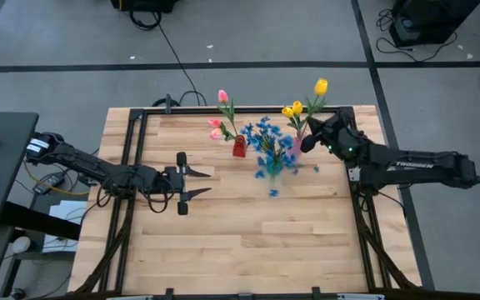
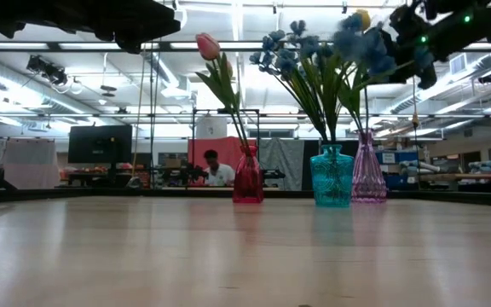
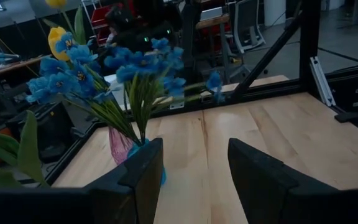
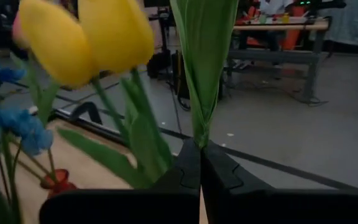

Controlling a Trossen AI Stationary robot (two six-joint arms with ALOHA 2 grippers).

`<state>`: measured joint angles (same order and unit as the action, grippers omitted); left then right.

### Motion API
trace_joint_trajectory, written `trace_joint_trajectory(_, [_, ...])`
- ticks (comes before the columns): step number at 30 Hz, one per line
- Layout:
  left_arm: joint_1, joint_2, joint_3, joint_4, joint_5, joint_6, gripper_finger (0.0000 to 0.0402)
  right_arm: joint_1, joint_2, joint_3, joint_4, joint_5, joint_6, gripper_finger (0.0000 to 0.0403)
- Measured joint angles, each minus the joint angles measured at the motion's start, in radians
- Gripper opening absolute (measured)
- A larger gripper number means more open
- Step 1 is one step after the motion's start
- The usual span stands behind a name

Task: Sort flowers into vase by color
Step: Put the yellow tulip into the pink vase, then return to Home Position

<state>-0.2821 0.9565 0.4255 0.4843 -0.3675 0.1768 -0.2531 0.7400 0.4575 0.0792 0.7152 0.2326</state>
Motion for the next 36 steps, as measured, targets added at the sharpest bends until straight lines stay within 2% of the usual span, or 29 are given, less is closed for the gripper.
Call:
trace_joint_trajectory(5, [0.000, 0.000, 0.000, -0.007, -0.001, 0.000, 0.0188, 0.000, 0.026, -0.076, 0.111, -0.021, 0.000, 0.0010])
trace_joint_trajectory(9, [0.000, 0.000, 0.000, -0.011, -0.001, 0.001, 0.0188, 0.000, 0.048, -0.096, 0.132, -0.044, 0.000, 0.0025])
trace_joint_trajectory(16, [0.000, 0.000, 0.000, -0.012, -0.007, 0.006, 0.0188, 0.000, 0.065, -0.096, 0.120, -0.112, 0.027, 0.0087])
trace_joint_trajectory(23, [-0.002, -0.031, 0.000, -0.052, 0.007, -0.020, 0.0188, 0.001, 0.045, -0.095, 0.060, -0.115, 0.028, 0.0139])
trace_joint_trajectory(28, [-0.002, -0.097, 0.000, -0.122, 0.010, -0.033, 0.0188, 0.001, 0.001, -0.031, -0.163, -0.123, 0.052, 0.0150])
trace_joint_trajectory(33, [-0.002, -0.182, 0.000, -0.171, 0.044, -0.039, 0.0188, 0.002, -0.018, 0.070, -0.428, -0.217, 0.128, 0.0150])
trace_joint_trajectory(36, [-0.002, -0.251, 0.000, -0.221, 0.044, -0.050, 0.0188, 0.002, -0.063, 0.095, -0.527, -0.270, 0.157, 0.0150])
